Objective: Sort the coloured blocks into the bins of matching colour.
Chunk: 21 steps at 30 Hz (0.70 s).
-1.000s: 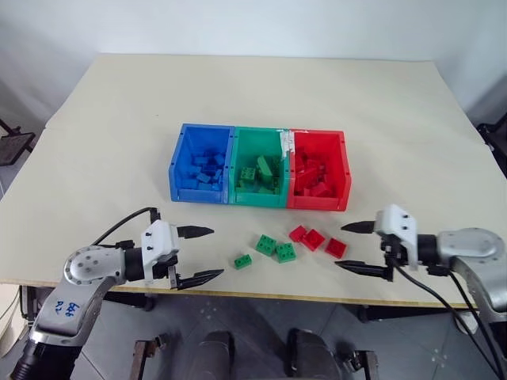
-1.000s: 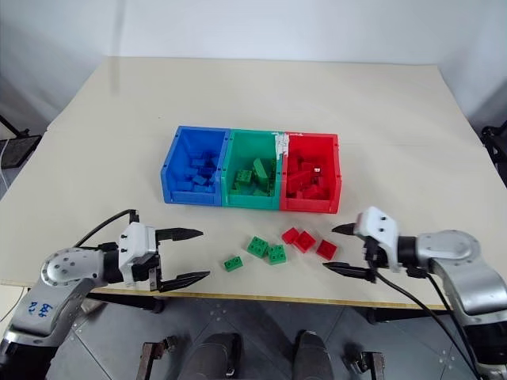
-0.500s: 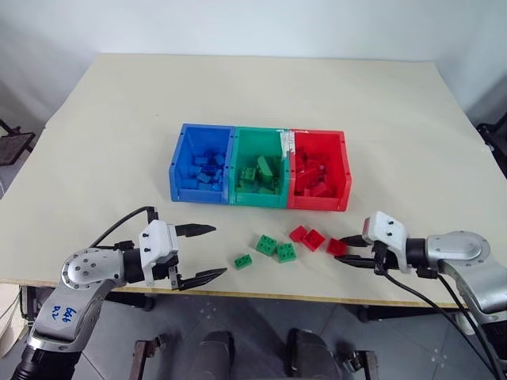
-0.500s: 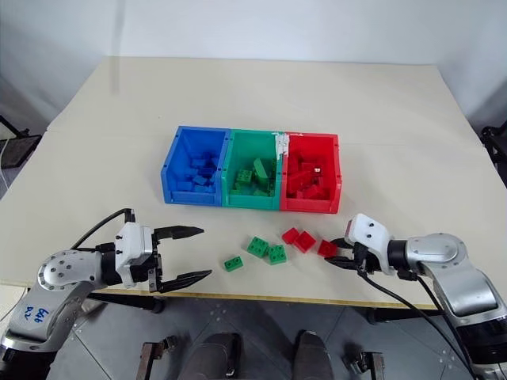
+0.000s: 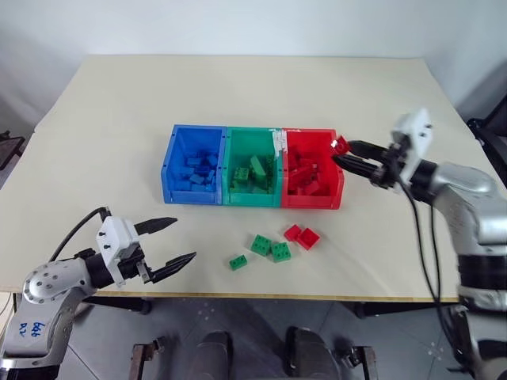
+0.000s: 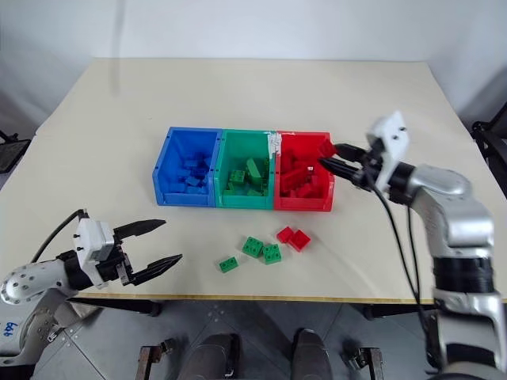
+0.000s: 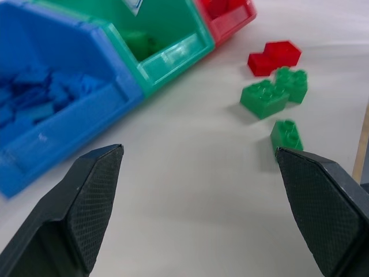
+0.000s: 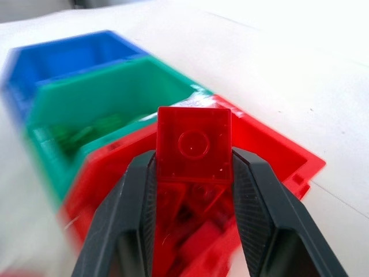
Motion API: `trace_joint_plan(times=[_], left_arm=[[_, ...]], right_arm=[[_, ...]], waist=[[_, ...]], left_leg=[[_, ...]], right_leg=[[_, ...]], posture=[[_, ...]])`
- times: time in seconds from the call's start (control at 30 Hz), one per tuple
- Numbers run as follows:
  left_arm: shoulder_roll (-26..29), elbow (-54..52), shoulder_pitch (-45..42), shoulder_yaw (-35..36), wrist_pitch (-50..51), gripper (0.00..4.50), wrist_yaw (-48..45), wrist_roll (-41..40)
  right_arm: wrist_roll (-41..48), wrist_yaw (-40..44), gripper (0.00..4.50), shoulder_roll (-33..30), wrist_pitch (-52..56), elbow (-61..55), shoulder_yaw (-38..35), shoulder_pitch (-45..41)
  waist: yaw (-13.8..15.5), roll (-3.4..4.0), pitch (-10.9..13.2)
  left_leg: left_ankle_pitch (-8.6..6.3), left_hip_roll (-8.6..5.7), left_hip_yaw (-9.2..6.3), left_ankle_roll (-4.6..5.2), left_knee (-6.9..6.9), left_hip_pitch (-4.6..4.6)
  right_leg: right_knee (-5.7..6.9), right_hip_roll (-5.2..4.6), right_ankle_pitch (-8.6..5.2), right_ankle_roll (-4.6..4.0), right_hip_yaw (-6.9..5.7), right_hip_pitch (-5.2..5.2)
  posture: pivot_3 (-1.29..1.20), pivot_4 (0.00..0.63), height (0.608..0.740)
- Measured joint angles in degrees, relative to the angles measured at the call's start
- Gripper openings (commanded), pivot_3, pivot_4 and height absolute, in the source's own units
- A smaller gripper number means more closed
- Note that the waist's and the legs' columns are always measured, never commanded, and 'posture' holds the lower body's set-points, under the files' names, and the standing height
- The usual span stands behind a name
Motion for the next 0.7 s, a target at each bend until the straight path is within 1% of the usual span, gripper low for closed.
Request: trace_joint_plan(times=[0.1,0.23,0.27,0.37,0.43,0.5,0.57,0.63,0.7], left_arm=[[-0.4,-0.9,0.6,0.2,0.0,4.50,0.8,0.0],[-0.5,-1.9,0.6,0.1,0.2,4.50,1.6,0.0],[-0.4,-2.1,0.4,-0.1,0.4,4.50,1.7,0.0],[-0.4,-2.5,-0.7,-1.0,0.9,4.50,1.6,0.0],[-0.4,-2.4,-3.8,-3.1,1.5,4.50,1.3,0.0],[-0.4,-0.9,-7.4,-6.0,2.1,4.50,0.5,0.3],[-0.4,0.1,-9.3,-8.0,2.6,4.50,-0.1,0.7],[-0.6,1.8,-13.4,-11.9,2.8,4.50,-1.0,1.7],[-1.2,2.2,-15.4,-14.1,2.7,4.50,-1.7,2.4]], right_arm=[[-2.4,-1.2,3.08,2.7,-2.9,5.1,1.1,-3.1],[-2.1,-0.2,4.42,3.1,-4.4,5.5,0.5,-3.6],[-1.3,1.0,4.49,2.5,-4.6,4.1,-0.2,-2.2],[1.3,4.1,4.49,1.1,-5.3,1.1,-3.3,2.3],[3.5,7.6,4.49,-2.3,-6.4,-2.8,-6.7,9.2],[4.5,12.0,4.49,-6.0,-8.8,-5.7,-10.5,18.0],[4.1,15.6,4.49,-8.3,-12.1,-6.1,-12.0,24.4],[3.2,19.1,4.49,-10.8,-17.0,-6.3,-13.8,31.1],[2.6,20.9,4.49,-11.5,-20.2,-5.7,-15.4,34.8]], waist=[[-0.2,0.00,0.0],[-0.2,0.00,0.0],[0.0,0.00,0.0],[0.0,0.00,0.0],[1.1,0.00,0.0],[1.6,-0.01,0.0],[1.2,-0.01,0.0],[1.0,0.02,0.0],[0.5,0.01,0.0]], left_leg=[[-0.01,0.00,0.02,0.02,0.00,-0.03],[-0.01,0.00,0.02,0.02,-0.02,-0.03],[-0.01,0.00,0.01,0.02,-0.02,-0.03],[-0.02,0.00,0.03,0.03,0.02,-0.03],[-0.02,0.00,-0.02,0.04,0.02,-0.02],[-0.05,-0.04,0.00,0.07,0.05,-0.02],[-0.06,-0.04,0.12,0.09,0.09,-0.01],[-0.06,-0.01,0.28,0.09,0.06,0.14],[-0.05,0.03,0.37,0.08,0.05,0.20]], right_leg=[[-0.02,0.00,0.00,0.00,0.00,-0.04],[-0.02,0.00,0.00,0.01,-0.01,-0.04],[-0.02,0.00,0.00,0.01,-0.02,-0.02],[-0.02,0.00,0.01,0.02,-0.02,0.01],[-0.04,0.01,0.02,0.03,-0.06,0.04],[-0.06,-0.01,0.02,0.04,-0.05,0.08],[-0.08,-0.01,0.06,0.11,0.02,0.09],[-0.02,0.00,0.06,0.12,0.13,0.09],[0.01,0.01,0.06,0.12,0.19,0.09]], posture=[[0.00,0.150,0.740],[0.00,0.150,0.740],[0.00,0.150,0.740],[0.00,0.150,0.740],[0.00,0.150,0.740],[0.00,0.150,0.740],[0.00,0.150,0.740],[0.00,0.150,0.740],[0.00,0.150,0.740]])
